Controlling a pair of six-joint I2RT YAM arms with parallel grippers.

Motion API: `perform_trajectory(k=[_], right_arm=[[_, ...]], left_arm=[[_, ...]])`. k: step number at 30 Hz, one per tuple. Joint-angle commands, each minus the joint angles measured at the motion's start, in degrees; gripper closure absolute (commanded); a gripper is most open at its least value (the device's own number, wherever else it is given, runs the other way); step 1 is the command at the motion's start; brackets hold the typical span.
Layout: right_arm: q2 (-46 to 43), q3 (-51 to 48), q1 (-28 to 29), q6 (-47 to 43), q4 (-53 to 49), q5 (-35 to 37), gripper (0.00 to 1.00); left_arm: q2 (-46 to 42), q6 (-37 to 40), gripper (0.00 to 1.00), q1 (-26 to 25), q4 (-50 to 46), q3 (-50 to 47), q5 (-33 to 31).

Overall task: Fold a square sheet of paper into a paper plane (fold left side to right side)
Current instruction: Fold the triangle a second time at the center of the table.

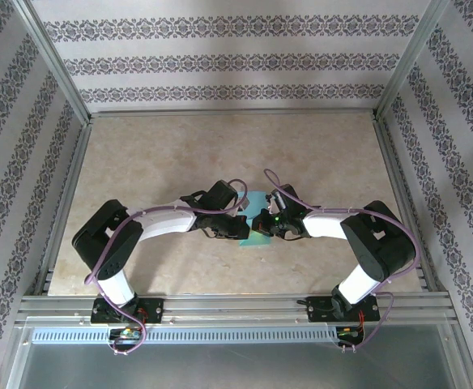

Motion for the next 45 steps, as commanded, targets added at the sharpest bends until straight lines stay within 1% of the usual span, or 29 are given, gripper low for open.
perform_trajectory(k=[1, 13, 22, 35, 41, 45], right_arm=[[1.2, -1.6, 0.5, -1.3, -2.9, 1.4, 1.00], [1.3, -1.7, 0.5, -1.5, -3.1, 1.4, 1.00], [1.6, -1.5, 0.6, -1.6, -3.2, 1.2, 1.00], [2.0, -1.3, 0.5, -1.7, -3.4, 1.1, 1.00], [2.1, -1.1, 0.4, -1.8, -3.5, 1.1, 1.00], [2.4, -1.0, 0.4, -1.9, -3.4, 1.0, 1.00]], left_arm=[[1.5, -1.5, 1.00, -0.2, 2.4, 0.4, 0.1], [5.1, -1.6, 1.00, -0.2, 1.8, -0.2, -0.9], [6.5, -2.0, 1.00, -0.2, 2.5, -1.3, -0.3], [6.6, -2.0, 1.00, -0.2, 2.4, -2.3, -0.9], [5.5, -2.9, 1.00, -0.2, 2.8, -4.6, -0.6], [3.8, -4.5, 1.00, -0.2, 4.3, -7.9, 0.3]])
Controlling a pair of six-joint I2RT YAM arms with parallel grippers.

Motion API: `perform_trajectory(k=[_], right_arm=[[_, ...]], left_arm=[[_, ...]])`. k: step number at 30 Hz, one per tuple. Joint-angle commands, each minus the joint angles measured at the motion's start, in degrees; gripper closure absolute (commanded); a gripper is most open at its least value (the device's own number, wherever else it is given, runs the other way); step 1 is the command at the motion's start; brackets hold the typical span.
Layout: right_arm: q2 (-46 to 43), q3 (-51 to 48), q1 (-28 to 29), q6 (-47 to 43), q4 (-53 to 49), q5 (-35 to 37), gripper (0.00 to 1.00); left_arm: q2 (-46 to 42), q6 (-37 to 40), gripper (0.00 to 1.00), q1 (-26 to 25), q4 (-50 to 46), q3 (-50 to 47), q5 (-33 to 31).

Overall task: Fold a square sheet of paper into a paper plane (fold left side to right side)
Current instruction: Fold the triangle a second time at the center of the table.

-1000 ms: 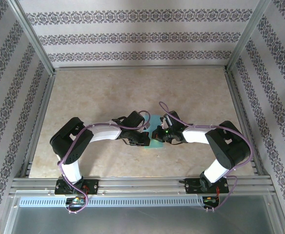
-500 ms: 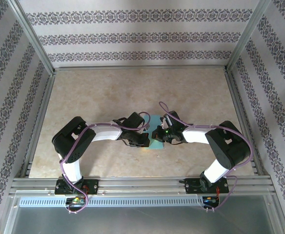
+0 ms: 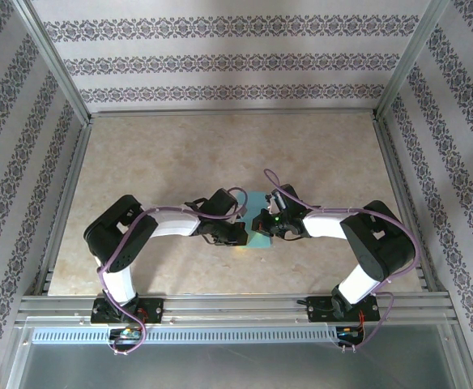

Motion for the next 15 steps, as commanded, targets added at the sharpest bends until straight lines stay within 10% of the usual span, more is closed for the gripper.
perform_trajectory(k=[1, 15], right_arm=[[2.3, -0.9, 0.4, -1.7, -3.6, 1.6, 1.00], [2.2, -0.6, 0.5, -2.1, -3.4, 0.9, 1.00]], left_arm=[[-1.2, -2.2, 1.00, -0.2, -2.2, -4.2, 0.3], [-11.5, -1.6, 1.00, 0.0, -2.2, -7.7, 0.0]])
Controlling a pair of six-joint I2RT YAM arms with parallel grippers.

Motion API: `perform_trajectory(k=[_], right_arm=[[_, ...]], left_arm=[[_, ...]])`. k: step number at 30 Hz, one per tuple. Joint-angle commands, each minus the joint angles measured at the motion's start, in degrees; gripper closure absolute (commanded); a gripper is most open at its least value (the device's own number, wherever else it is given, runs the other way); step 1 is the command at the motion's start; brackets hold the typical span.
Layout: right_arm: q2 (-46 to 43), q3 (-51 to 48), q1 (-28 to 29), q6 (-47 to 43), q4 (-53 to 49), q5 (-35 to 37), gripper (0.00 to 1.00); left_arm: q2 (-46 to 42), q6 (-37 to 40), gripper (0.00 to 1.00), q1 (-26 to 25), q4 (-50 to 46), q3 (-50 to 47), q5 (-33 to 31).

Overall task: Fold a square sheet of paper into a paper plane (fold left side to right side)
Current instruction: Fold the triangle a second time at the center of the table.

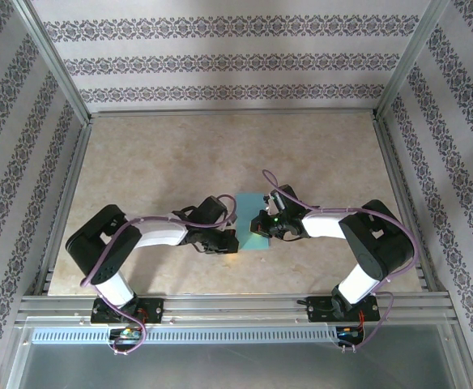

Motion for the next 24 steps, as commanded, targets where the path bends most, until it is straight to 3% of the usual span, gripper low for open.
perform_trajectory(k=[1, 5, 12, 24], right_arm=[[1.7, -0.6, 0.4, -1.8, -3.6, 2.4, 1.00], [1.7, -0.6, 0.5, -1.9, -3.6, 2.4, 1.00], [1.7, -0.4, 0.6, -1.8, -3.7, 2.3, 1.00], [1.8, 0.8, 0.8, -1.8, -3.6, 1.8, 1.00]], left_arm=[[-3.8, 0.7, 1.00, 0.3, -2.4, 0.8, -0.5], [-3.9, 0.8, 1.00, 1.6, -2.2, 2.9, -1.4], [3.2, 3.3, 1.00, 2.2, -3.7, 8.3, -1.2], [8.0, 4.4, 1.00, 2.2, -5.8, 9.1, -3.1]])
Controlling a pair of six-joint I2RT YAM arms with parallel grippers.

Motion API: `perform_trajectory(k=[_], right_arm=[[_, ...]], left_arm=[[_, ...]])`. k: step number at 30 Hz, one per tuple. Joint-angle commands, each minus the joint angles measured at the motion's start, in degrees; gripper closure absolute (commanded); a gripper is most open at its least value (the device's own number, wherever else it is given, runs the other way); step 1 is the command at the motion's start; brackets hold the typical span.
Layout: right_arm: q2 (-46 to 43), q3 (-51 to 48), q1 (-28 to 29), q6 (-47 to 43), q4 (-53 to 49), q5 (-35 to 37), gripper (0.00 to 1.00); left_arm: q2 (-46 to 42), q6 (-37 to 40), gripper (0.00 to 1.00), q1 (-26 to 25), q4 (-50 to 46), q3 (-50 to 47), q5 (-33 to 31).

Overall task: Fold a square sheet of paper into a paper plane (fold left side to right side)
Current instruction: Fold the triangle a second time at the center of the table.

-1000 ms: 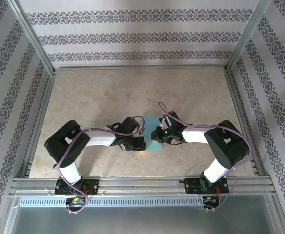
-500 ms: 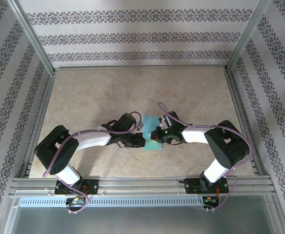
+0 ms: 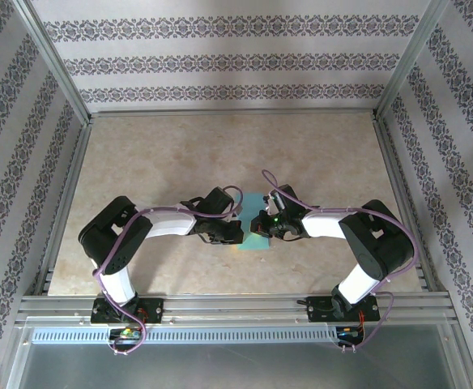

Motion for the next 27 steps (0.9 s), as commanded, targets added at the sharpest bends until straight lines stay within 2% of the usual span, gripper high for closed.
perform_trajectory(k=[1, 14, 27], right_arm=[[1.6, 1.0, 0.9, -1.0, -3.3, 1.8, 1.00], [-4.1, 1.2, 1.8, -1.2, -3.1, 2.6, 1.00], [1.1, 1.8, 2.8, -1.9, -1.1, 4.1, 1.00]], left_arm=[[1.4, 1.6, 1.00, 0.6, -3.4, 1.2, -1.6], [3.2, 1.8, 1.00, -0.1, -9.5, 3.1, -5.8], [4.5, 1.7, 1.00, -0.9, -14.3, 5.4, -9.5]])
